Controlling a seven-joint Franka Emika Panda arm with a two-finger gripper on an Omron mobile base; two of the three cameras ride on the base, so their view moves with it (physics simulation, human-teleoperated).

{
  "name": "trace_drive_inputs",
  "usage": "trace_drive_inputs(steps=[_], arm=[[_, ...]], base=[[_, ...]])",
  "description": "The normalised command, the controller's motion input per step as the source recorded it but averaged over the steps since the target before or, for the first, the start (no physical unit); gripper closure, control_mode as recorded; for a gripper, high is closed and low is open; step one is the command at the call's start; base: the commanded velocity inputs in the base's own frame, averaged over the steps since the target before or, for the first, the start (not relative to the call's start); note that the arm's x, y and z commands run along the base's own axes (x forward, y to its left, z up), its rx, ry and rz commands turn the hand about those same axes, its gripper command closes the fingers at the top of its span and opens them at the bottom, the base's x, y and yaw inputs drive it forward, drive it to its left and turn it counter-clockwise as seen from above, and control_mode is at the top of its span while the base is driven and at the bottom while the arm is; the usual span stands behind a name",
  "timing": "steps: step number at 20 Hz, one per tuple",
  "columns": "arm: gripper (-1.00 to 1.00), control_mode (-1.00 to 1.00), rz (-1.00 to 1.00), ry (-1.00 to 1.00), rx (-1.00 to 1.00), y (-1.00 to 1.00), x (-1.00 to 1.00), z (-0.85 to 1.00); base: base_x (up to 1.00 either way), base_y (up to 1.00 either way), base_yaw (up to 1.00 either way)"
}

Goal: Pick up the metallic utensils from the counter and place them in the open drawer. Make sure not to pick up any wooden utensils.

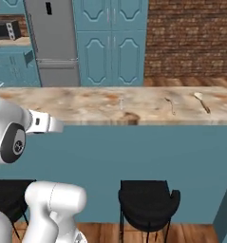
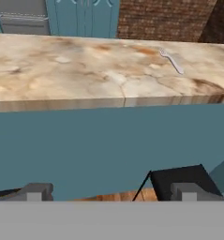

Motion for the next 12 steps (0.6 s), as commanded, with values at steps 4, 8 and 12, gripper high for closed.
trace_drive_inputs(steps=[4, 8, 12], arm=[[-1.0, 1.0, 0.0, 0.0, 0.0, 0.0, 0.0, 0.0], [-1.0, 1.0, 0.0, 0.0, 0.0, 0.0, 0.0, 0.0], [-1.0, 1.0, 0.0, 0.0, 0.0, 0.0, 0.0, 0.0]], base=[[0.61, 0.24, 0.03], [0.61, 0.0, 0.23], [0.56, -0.06, 0.33]])
